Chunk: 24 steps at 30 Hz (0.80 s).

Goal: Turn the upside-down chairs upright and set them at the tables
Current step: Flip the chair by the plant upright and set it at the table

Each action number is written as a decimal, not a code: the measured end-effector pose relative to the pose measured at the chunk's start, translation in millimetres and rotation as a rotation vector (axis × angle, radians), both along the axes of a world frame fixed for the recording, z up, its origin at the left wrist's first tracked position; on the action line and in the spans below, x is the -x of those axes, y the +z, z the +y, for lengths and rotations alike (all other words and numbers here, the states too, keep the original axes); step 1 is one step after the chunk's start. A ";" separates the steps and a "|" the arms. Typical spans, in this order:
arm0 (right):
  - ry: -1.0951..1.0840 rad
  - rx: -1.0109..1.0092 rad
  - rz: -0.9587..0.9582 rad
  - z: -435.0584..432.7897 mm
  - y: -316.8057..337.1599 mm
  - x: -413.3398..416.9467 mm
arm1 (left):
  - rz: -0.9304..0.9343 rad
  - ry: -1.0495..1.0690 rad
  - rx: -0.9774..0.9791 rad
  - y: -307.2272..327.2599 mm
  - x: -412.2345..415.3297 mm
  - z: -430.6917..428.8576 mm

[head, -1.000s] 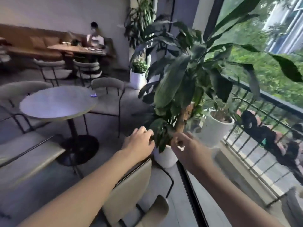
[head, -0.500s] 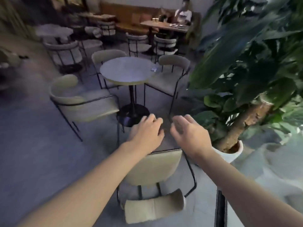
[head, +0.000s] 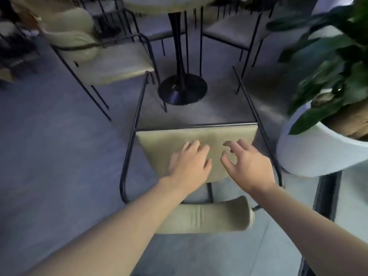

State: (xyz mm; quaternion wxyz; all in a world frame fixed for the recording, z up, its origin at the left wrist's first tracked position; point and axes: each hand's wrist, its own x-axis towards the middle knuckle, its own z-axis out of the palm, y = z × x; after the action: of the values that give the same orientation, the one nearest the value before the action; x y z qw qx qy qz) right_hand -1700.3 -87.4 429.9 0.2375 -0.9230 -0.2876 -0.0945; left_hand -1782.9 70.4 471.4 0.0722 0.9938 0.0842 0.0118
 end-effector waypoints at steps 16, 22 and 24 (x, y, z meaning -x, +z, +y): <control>0.008 0.128 0.176 18.0 -401.6 4.3 | 0.099 0.096 -0.068 -402.5 -10.6 34.2; 0.016 0.155 0.193 31.0 -454.6 0.9 | 0.065 0.122 -0.065 -472.6 -10.9 41.9; 0.015 0.186 0.211 32.8 -465.0 0.7 | 0.075 0.143 -0.070 -485.9 -7.3 46.6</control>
State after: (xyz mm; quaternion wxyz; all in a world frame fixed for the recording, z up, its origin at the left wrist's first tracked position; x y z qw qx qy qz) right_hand -1700.9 -54.7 -35.1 0.1805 -0.9437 -0.2755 0.0319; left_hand -1775.7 117.0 -14.5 0.0333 0.9869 0.1571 -0.0174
